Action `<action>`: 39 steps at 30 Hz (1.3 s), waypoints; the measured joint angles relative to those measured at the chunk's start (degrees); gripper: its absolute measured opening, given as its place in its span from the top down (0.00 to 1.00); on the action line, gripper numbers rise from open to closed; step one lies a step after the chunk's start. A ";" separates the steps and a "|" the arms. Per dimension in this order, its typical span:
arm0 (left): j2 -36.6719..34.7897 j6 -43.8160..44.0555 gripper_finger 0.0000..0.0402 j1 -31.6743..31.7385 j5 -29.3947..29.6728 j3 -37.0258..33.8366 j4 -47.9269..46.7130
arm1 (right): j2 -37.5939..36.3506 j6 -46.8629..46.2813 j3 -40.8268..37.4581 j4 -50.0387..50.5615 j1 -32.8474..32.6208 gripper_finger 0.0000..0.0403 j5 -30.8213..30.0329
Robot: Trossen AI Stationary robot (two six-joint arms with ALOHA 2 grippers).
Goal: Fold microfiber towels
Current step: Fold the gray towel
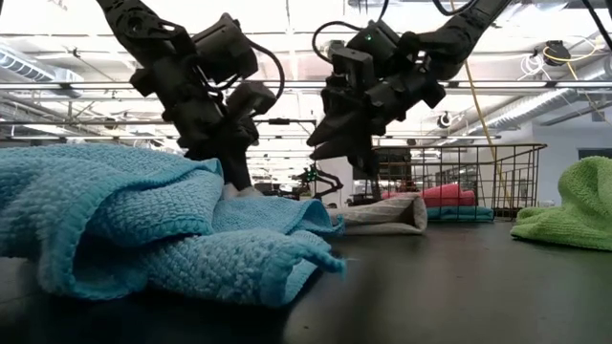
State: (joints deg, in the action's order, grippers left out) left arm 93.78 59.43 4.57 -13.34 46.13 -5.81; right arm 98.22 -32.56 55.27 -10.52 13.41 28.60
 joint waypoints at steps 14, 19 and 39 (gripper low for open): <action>-7.59 3.53 0.98 -4.17 7.28 0.07 -7.01 | 0.02 -1.22 0.00 -0.33 -0.74 0.80 0.00; -8.85 0.81 0.95 -2.42 11.74 0.04 -11.59 | 0.02 -1.22 0.00 -0.55 -0.77 0.80 0.01; -7.52 -5.33 0.71 0.14 13.90 0.04 -11.69 | 0.02 -1.77 0.02 -0.92 -0.77 0.80 0.13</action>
State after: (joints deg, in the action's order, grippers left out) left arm 86.26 54.11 4.71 0.56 46.17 -17.50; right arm 98.24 -34.33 55.29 -11.44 12.64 28.73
